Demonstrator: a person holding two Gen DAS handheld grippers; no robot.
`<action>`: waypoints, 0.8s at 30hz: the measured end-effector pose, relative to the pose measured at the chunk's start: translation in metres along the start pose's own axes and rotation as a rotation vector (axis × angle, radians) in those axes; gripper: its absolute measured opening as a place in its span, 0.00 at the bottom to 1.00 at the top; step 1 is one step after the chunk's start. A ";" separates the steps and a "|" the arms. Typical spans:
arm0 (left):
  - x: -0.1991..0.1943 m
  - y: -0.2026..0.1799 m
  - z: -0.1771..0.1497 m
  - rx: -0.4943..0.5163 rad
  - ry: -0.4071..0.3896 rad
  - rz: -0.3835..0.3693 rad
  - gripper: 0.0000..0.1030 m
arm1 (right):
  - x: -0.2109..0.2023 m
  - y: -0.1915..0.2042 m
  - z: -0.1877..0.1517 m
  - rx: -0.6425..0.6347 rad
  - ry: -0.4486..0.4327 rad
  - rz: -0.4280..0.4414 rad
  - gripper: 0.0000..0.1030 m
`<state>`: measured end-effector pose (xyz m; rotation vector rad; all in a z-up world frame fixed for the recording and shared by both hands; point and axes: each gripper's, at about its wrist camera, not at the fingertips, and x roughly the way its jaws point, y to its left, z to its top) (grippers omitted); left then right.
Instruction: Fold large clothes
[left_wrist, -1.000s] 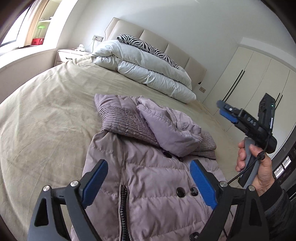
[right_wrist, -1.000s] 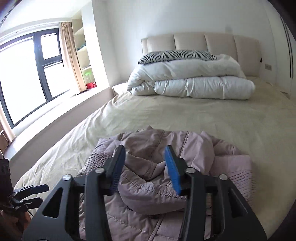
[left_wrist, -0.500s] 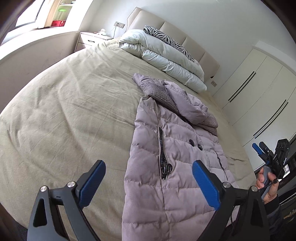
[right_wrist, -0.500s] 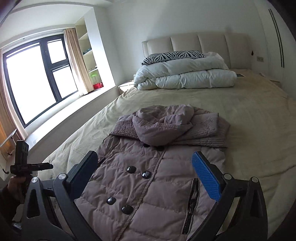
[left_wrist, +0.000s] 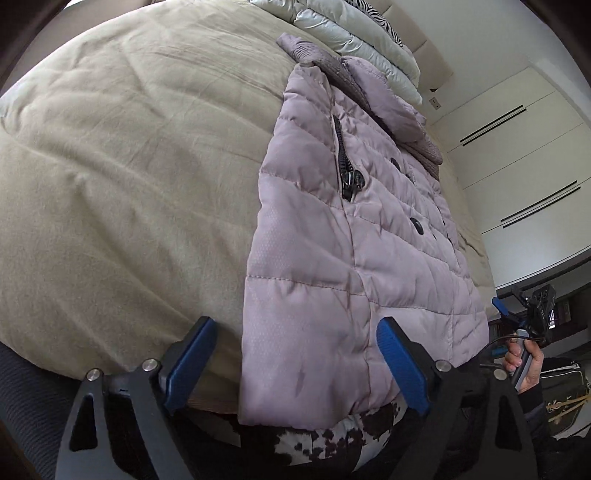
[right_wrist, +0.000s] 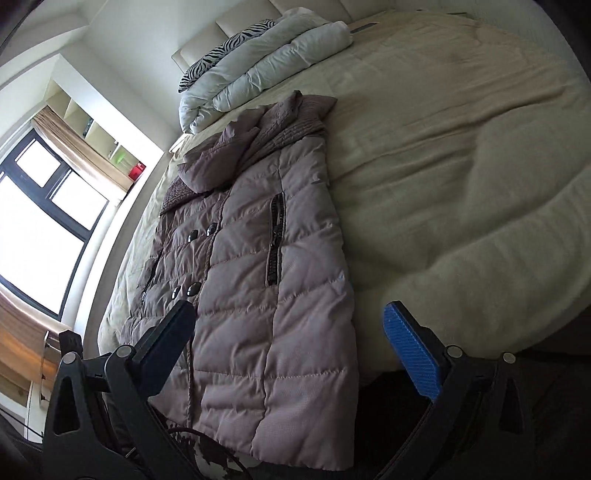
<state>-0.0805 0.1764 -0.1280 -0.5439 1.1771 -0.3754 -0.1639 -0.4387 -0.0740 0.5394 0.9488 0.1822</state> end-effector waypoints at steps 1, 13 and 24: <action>0.005 -0.003 -0.001 -0.008 0.015 -0.013 0.80 | -0.002 -0.008 -0.004 0.015 0.014 -0.010 1.00; 0.017 -0.009 0.000 -0.023 0.066 -0.066 0.65 | 0.019 -0.065 -0.036 0.219 0.190 0.083 1.00; 0.021 -0.008 0.000 -0.033 0.081 -0.062 0.61 | 0.060 -0.032 -0.041 0.184 0.374 0.114 0.61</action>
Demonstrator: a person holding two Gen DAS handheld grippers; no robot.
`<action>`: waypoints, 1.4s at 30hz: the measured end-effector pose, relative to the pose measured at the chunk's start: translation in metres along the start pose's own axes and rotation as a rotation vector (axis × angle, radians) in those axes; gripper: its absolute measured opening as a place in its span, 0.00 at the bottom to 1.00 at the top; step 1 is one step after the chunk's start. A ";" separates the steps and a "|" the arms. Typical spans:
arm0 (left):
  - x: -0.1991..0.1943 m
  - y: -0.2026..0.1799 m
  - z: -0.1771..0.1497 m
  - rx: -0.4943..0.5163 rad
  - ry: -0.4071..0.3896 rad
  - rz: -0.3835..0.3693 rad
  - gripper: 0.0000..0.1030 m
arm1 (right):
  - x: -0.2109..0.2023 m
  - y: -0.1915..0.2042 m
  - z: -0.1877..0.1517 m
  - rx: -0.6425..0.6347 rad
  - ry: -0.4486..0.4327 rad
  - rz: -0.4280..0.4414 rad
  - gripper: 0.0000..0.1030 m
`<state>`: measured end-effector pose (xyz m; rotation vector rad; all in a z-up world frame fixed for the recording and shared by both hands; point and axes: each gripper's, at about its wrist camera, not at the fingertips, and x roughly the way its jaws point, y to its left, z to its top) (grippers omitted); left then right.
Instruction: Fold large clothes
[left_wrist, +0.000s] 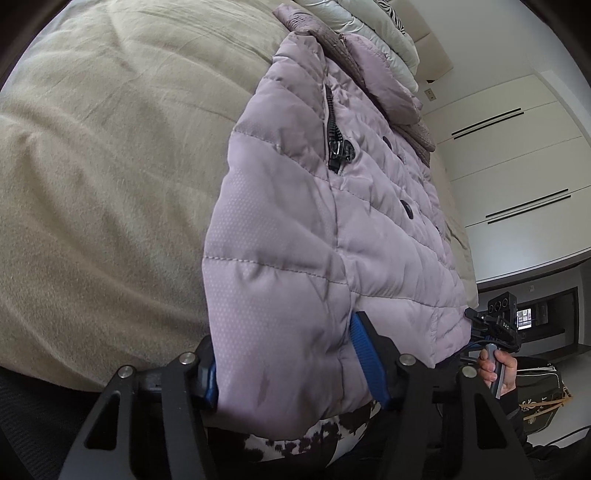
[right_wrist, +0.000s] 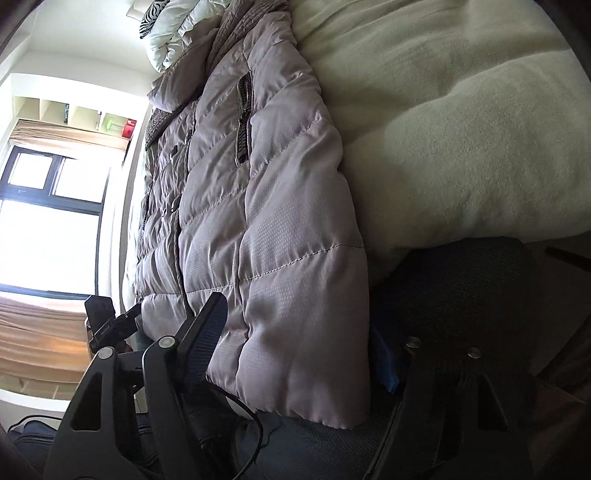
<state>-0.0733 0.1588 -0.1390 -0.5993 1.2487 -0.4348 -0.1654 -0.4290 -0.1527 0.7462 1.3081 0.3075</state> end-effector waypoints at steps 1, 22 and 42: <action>0.000 -0.001 0.000 0.004 0.000 0.004 0.61 | 0.000 -0.001 0.001 0.013 -0.001 0.010 0.52; -0.057 -0.037 -0.051 0.133 -0.004 -0.022 0.10 | -0.034 0.057 -0.047 -0.169 0.013 -0.022 0.08; -0.150 -0.088 0.130 0.022 -0.537 -0.552 0.10 | -0.161 0.174 0.099 -0.305 -0.583 0.225 0.07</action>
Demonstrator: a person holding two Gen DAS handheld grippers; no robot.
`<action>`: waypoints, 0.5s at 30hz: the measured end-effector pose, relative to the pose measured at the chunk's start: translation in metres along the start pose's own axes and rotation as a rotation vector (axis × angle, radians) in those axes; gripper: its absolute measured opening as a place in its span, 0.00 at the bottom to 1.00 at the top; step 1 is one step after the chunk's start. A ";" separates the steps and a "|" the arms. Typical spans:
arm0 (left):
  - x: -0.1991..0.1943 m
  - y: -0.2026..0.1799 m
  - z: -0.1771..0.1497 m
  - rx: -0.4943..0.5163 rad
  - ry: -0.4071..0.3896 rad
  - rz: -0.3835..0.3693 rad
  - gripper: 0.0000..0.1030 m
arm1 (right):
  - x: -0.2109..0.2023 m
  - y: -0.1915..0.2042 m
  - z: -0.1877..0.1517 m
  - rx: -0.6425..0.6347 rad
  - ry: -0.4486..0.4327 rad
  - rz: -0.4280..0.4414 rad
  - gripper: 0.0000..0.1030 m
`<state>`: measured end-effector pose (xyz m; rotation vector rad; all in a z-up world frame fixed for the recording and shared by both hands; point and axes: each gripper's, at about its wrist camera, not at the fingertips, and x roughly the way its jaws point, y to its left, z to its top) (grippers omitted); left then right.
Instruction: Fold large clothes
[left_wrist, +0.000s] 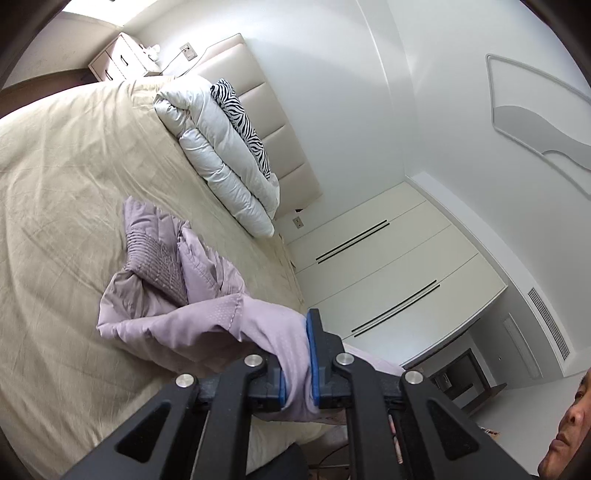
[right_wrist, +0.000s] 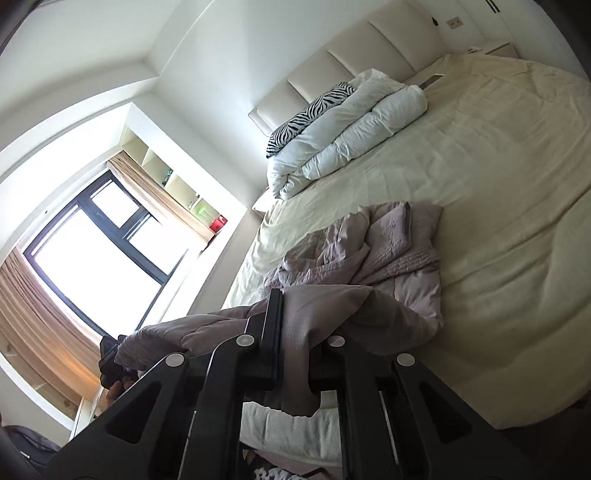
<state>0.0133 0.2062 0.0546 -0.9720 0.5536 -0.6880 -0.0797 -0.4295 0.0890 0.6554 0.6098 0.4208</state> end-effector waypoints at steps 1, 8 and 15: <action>0.011 0.002 0.010 0.000 -0.017 0.000 0.10 | 0.010 0.003 0.014 -0.029 -0.020 -0.034 0.07; 0.083 0.028 0.069 0.015 -0.087 0.060 0.10 | 0.102 0.008 0.085 -0.122 -0.100 -0.216 0.07; 0.154 0.074 0.125 0.003 -0.069 0.144 0.10 | 0.225 -0.040 0.147 -0.077 -0.090 -0.287 0.07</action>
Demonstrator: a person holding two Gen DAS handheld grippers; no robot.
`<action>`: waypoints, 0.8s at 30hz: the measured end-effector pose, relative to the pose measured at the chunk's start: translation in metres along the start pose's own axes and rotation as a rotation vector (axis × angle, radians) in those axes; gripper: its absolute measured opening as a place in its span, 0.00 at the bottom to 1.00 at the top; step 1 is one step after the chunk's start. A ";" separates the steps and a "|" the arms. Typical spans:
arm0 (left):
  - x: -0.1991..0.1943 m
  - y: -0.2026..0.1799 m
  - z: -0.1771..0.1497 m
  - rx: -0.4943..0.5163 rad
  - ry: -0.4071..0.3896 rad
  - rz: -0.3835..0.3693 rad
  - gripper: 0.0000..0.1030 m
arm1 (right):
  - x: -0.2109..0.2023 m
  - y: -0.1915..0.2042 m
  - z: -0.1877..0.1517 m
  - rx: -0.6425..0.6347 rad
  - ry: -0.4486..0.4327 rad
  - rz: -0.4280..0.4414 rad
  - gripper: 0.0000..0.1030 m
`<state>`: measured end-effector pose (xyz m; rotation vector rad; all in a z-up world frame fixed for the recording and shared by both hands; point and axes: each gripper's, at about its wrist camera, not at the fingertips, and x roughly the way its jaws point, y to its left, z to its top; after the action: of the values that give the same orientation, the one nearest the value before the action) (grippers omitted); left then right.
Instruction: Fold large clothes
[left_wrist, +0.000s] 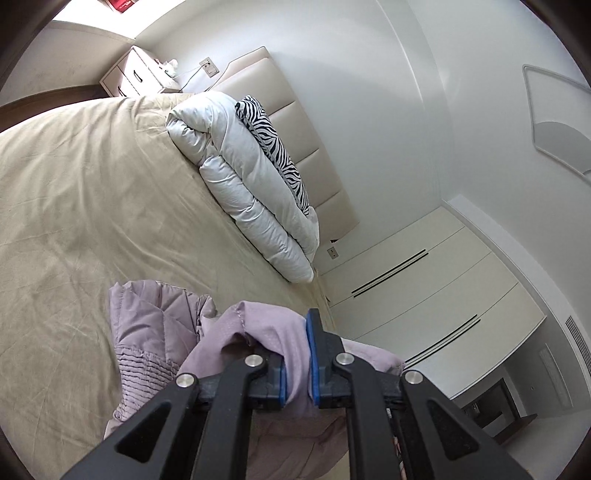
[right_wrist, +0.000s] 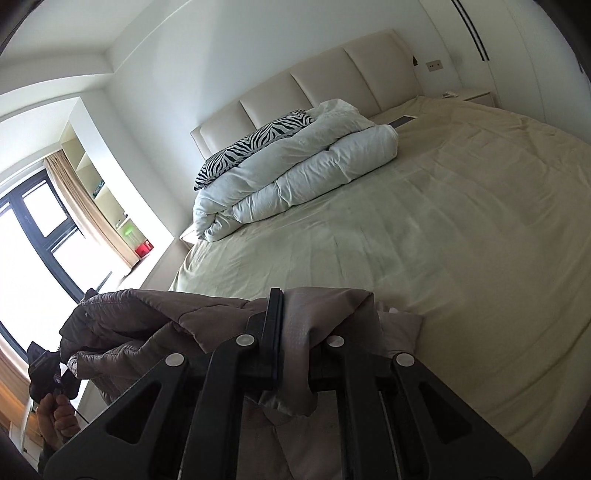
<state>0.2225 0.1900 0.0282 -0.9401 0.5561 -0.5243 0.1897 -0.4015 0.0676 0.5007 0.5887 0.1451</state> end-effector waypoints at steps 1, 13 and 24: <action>0.012 0.007 0.006 -0.003 0.005 0.016 0.10 | 0.021 -0.002 0.005 0.003 0.006 -0.010 0.07; 0.131 0.127 0.022 -0.111 0.126 0.252 0.15 | 0.244 -0.077 -0.021 0.180 0.242 -0.084 0.08; 0.136 0.126 0.017 -0.116 0.126 0.250 0.65 | 0.256 -0.109 -0.038 0.345 0.264 0.078 0.21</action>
<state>0.3564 0.1751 -0.1008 -0.9348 0.8129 -0.3297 0.3782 -0.4120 -0.1403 0.8473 0.8590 0.1865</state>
